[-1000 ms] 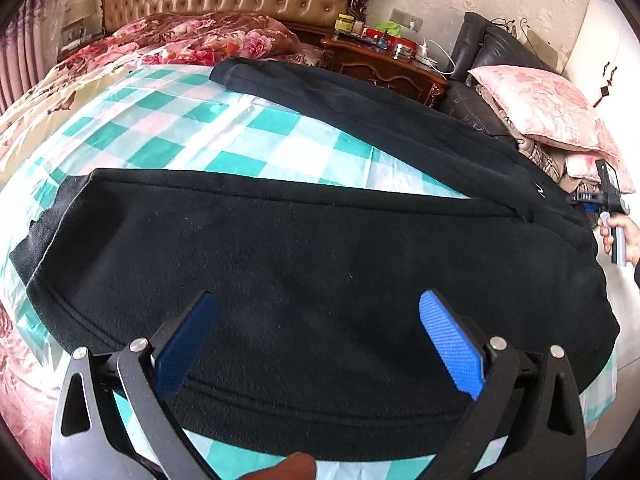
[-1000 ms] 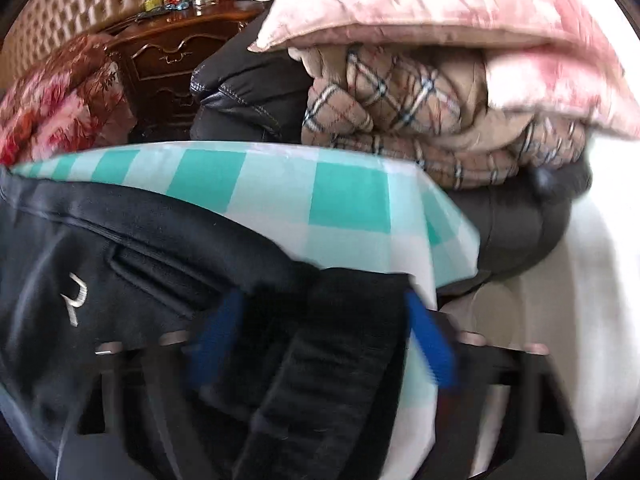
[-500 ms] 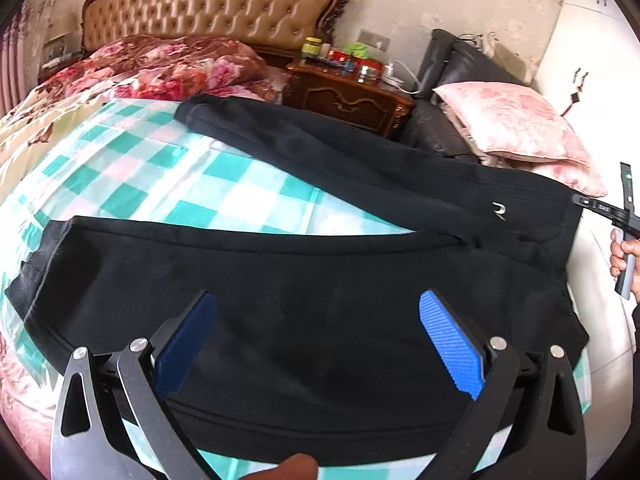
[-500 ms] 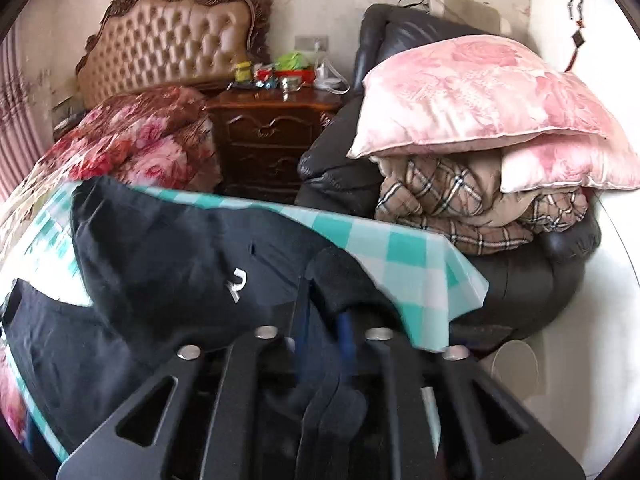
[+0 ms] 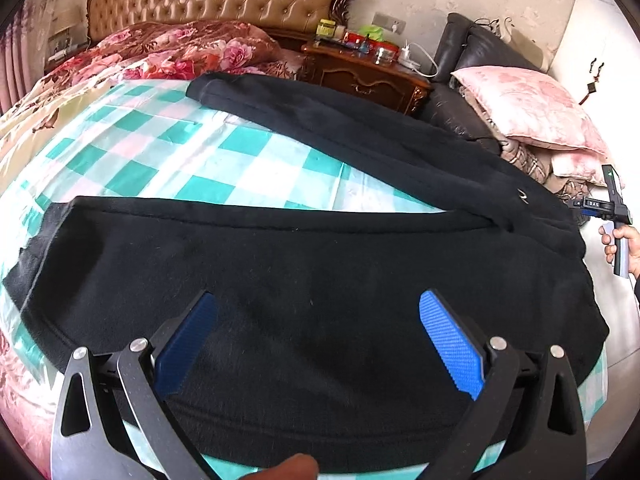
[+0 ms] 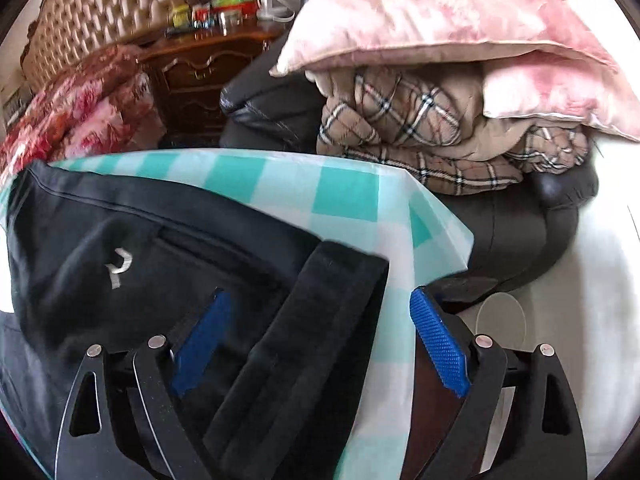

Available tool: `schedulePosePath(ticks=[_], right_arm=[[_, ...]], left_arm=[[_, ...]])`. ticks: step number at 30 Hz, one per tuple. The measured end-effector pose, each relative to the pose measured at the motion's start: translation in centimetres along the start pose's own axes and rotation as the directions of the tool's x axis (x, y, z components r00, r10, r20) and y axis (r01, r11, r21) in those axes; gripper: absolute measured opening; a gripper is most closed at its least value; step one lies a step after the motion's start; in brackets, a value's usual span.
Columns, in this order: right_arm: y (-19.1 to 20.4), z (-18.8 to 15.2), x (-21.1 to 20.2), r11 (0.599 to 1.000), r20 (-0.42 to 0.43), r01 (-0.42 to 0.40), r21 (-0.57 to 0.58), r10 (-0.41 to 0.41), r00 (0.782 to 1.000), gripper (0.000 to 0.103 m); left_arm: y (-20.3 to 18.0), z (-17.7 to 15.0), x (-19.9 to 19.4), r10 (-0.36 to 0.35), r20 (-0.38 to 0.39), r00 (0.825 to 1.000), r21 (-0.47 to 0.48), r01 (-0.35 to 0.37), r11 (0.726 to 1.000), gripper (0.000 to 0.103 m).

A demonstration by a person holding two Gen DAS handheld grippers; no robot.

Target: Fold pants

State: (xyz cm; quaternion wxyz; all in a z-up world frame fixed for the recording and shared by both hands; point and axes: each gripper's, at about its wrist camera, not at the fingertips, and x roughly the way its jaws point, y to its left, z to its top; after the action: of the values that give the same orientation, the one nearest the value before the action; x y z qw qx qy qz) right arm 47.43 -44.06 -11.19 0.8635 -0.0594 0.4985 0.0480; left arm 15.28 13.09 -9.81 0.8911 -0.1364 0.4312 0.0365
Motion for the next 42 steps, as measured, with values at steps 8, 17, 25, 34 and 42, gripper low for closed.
schedulePosePath(ticks=[8, 17, 25, 34, 42], right_arm=[[-0.6, 1.5, 4.4, 1.000, -0.027, -0.019, -0.011, 0.019, 0.999, 0.048], [4.8, -4.0, -14.4, 0.981, 0.344, -0.154, -0.117, 0.185, 0.921, 0.027], [11.3, -20.5, -24.7, 0.894, 0.377, -0.363, -0.264, 0.442, 0.814, 0.027], [10.1, -23.9, -21.7, 0.880, 0.356, -0.460, -0.121, 0.471, 0.807, 0.027], [8.8, -23.4, -21.3, 0.873, 0.349, -0.467, -0.140, 0.485, 0.802, 0.027]], left_arm=[[-1.1, 0.5, 1.7, 0.028, -0.010, 1.000, 0.069, -0.027, 0.997, 0.102], [0.2, 5.5, -0.4, -0.076, 0.054, 0.996, -0.056, 0.079, 0.995, 0.101], [3.6, 13.6, 2.2, -0.382, 0.053, 0.922, -0.237, 0.384, 0.893, 0.094], [8.9, 21.5, 14.2, -0.368, -0.061, 0.928, -0.454, 0.302, 0.838, 0.066], [9.9, 28.6, 23.6, -0.248, -0.140, 0.959, -0.501, 0.148, 0.853, 0.066]])
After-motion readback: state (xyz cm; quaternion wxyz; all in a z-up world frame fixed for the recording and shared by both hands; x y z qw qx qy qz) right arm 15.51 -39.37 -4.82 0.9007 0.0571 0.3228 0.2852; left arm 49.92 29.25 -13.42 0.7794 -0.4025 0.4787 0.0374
